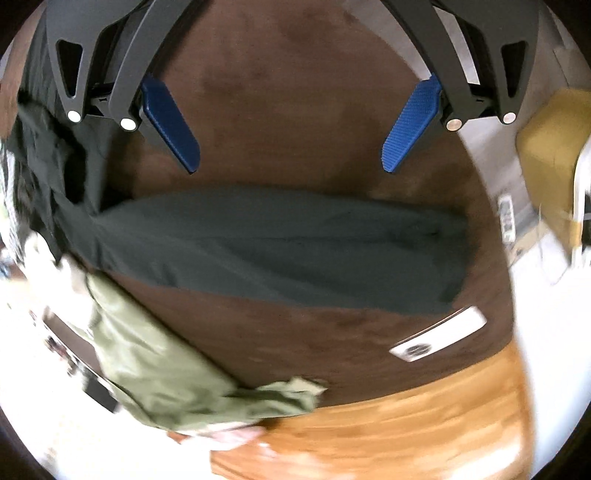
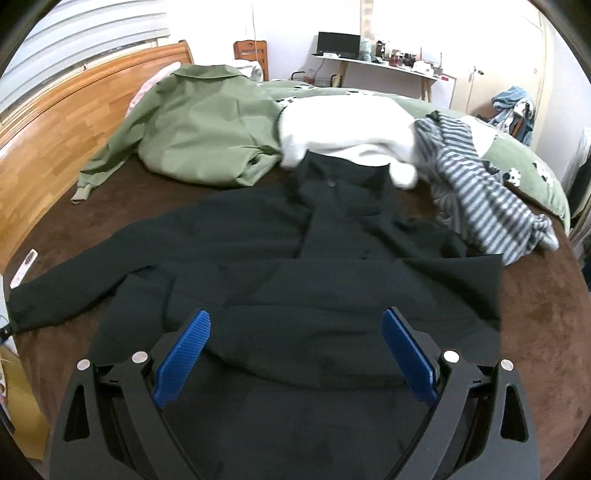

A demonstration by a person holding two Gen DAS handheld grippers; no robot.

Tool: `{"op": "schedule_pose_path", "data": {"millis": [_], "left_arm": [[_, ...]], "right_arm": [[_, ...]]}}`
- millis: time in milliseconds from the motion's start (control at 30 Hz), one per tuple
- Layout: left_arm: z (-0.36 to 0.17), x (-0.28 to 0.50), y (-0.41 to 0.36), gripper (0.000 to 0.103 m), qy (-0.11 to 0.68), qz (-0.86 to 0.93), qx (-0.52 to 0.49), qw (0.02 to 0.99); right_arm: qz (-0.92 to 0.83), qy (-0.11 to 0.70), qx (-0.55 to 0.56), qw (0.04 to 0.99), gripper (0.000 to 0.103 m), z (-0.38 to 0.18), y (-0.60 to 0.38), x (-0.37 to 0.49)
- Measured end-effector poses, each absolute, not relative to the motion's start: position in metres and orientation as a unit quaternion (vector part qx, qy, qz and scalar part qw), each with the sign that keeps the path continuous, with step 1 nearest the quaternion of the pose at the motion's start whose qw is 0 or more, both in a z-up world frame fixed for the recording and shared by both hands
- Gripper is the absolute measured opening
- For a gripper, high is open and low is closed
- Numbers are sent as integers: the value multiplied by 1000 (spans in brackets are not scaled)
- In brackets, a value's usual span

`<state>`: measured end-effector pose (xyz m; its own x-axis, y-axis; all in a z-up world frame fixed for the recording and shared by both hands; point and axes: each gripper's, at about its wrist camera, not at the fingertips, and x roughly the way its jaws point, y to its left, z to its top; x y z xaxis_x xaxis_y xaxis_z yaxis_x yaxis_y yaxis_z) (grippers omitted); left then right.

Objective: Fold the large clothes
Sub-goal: 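Grasp the other sleeve cuff of the black jacket with the left tool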

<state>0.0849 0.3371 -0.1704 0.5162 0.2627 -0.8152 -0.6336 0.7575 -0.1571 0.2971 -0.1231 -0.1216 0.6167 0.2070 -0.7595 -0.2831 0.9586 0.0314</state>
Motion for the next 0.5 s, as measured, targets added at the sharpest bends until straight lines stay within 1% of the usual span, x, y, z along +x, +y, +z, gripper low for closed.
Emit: {"op": "schedule_pose_path", "data": {"millis": [100, 300, 367, 433, 467, 500], "left_arm": [[-178, 77, 362, 97, 406, 285, -234, 836], [-201, 70, 406, 96, 386, 319, -293, 814], [-210, 70, 415, 89, 380, 329, -311, 807], [-219, 76, 422, 86, 376, 325, -328, 803], [-225, 79, 426, 82, 377, 324, -338, 799], [-230, 82, 428, 81, 379, 324, -344, 796]], "right_arm": [[145, 424, -39, 893, 93, -129, -100, 303], [158, 438, -58, 883, 93, -149, -64, 315], [162, 441, -66, 880, 93, -155, -55, 318], [166, 440, -73, 879, 93, -161, -46, 321], [167, 442, -74, 878, 93, -163, -44, 322], [167, 444, -74, 877, 93, -167, -41, 324]]}}
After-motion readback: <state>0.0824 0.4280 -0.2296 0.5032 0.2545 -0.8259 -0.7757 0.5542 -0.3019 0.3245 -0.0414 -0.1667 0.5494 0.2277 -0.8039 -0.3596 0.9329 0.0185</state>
